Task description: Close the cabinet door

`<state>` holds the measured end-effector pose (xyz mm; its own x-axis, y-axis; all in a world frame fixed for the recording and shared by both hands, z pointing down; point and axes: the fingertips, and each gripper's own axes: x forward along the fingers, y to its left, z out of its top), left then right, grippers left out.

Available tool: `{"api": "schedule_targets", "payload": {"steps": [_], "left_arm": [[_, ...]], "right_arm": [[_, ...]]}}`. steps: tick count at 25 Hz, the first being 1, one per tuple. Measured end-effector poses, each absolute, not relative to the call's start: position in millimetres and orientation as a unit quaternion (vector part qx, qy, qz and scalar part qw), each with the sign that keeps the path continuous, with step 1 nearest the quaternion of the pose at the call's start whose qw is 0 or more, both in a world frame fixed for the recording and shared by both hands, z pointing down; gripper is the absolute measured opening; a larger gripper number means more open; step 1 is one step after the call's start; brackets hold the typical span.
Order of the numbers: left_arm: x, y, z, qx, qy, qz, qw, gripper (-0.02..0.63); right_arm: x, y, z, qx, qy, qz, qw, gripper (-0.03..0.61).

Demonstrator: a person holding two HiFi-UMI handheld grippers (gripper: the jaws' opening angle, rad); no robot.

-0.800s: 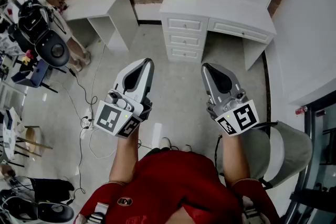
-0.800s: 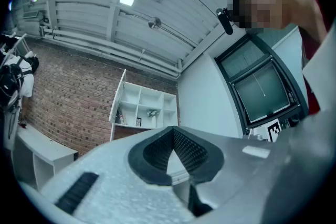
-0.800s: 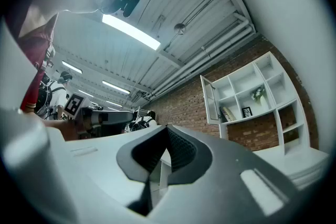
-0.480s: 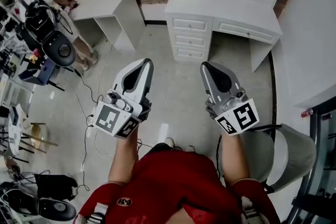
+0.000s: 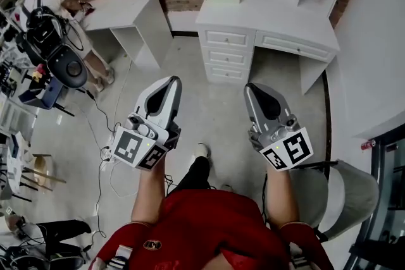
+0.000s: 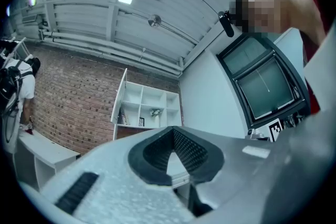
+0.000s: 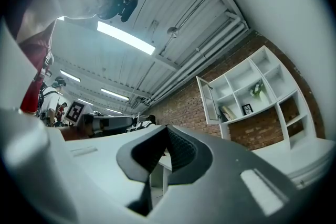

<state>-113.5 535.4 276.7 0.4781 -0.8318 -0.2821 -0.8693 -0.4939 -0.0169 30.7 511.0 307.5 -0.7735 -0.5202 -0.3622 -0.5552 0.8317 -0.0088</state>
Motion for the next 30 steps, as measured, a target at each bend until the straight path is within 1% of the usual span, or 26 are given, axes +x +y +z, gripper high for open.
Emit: {"api": "schedule_targets", "payload": {"steps": [5, 11, 20, 24, 30], "left_arm": [[-146, 482, 276, -0.860, 0.486, 0.132, 0.086, 0.002], [-206, 391, 264, -0.864, 0.473, 0.153, 0.083, 0.002], [-281, 281, 264, -0.878, 0.448, 0.148, 0.080, 0.002], [-295, 241, 266, -0.885, 0.437, 0.145, 0.073, 0.002], [-296, 181, 262, -0.886, 0.434, 0.145, 0.071, 0.002]], "right_arm": [[-1, 463, 305, -0.289, 0.941, 0.068, 0.161, 0.012], [-57, 378, 290, -0.299, 0.941, 0.080, 0.140, 0.012], [-126, 269, 290, -0.322, 0.933, 0.060, 0.147, 0.012], [-140, 236, 290, -0.330, 0.932, 0.062, 0.138, 0.012], [-135, 184, 283, -0.335, 0.929, 0.068, 0.143, 0.012]]}}
